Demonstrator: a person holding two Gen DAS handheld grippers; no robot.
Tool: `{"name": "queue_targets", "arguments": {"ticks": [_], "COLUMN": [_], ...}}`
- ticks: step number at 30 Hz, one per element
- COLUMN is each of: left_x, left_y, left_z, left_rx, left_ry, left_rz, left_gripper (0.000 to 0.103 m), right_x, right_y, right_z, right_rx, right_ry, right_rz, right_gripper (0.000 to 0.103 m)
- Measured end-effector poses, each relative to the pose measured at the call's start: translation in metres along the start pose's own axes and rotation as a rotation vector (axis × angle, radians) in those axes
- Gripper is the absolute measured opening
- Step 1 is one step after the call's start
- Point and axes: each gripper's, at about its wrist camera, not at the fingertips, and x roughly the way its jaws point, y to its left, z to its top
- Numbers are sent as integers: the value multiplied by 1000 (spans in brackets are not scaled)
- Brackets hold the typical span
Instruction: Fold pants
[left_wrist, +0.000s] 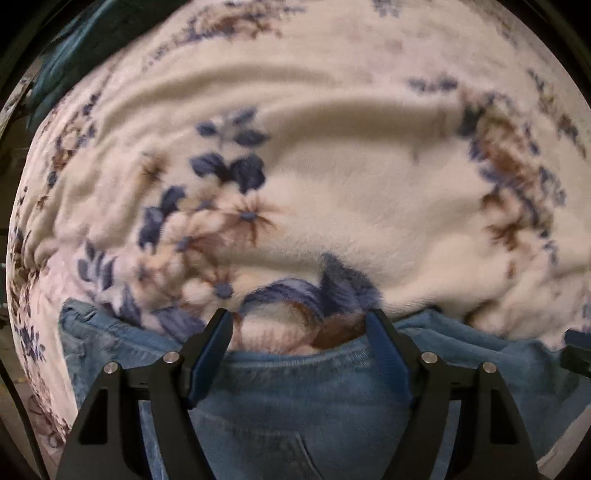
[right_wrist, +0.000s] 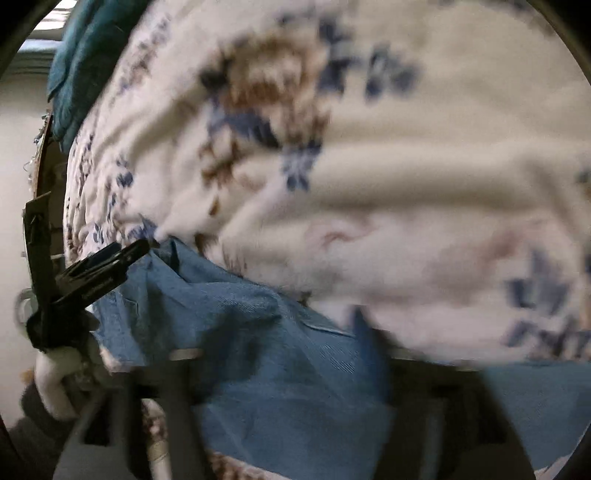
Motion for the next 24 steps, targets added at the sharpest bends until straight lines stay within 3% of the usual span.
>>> {"name": "queue_targets", "arguments": {"ticks": [3,6,8,11,15,17,20,21,24], "left_x": [-17,-31,-44,-65,-61,-55,-52,-51,-51], "left_y": [-8,-23,-33,-61,-90,-105,-137,-144,-168], "left_z": [-10,-26,-39,-68,-88,-94,-107,-110,-112], "left_rx": [1,-4,-5,31,66,74,94,100,130], "left_ry": [-28,-16,-12,-24,-26,4,30,33,30], "left_rz": [-12,-65,-106,-150,-172,-187,-192,-194,-191], "left_gripper": [74,74,74,74,75,75,79,84,86], "right_x": [-49,-84,-105,-124,-124,-117,-101,-94,-74], "right_y": [-26,-59,-95,-155,-254,-294,-340,-357,-383], "right_z": [-23,-70,-114,-193,-304,-339,-359,-357,-335], "right_rx": [56,190,313,556,926,1042,1120,1129,1104], "right_ry": [-90,-205,-265,-363,-490,-547,-642,-677,-679], "right_rz": [-11,-18,-51,-36,23,95,274,349,449], "right_gripper": [87,87,87,87,87,87,87,87,87]}}
